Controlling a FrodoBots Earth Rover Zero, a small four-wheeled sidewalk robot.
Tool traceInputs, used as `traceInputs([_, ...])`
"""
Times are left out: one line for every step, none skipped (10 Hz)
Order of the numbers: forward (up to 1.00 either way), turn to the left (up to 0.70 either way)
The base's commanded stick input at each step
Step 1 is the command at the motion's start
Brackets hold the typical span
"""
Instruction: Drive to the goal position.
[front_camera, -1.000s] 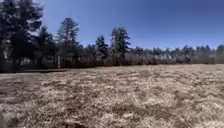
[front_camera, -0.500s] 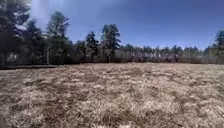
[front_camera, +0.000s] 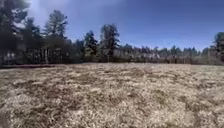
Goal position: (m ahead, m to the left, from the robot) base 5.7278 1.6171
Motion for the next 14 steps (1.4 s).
traceInputs([0.7, 0.0])
traceInputs([0.7, 0.0])
traceInputs([0.7, -0.03])
traceInputs([0.7, -0.16])
traceInputs([0.7, -0.31])
traceInputs([0.7, -0.35])
traceInputs([0.7, 0.0])
traceInputs([0.7, 0.0])
traceInputs([0.7, 0.0])
traceInputs([0.7, 0.0])
traceInputs([0.7, 0.0])
traceInputs([0.7, 0.0])
traceInputs([0.7, 0.0])
traceInputs([0.7, 0.0])
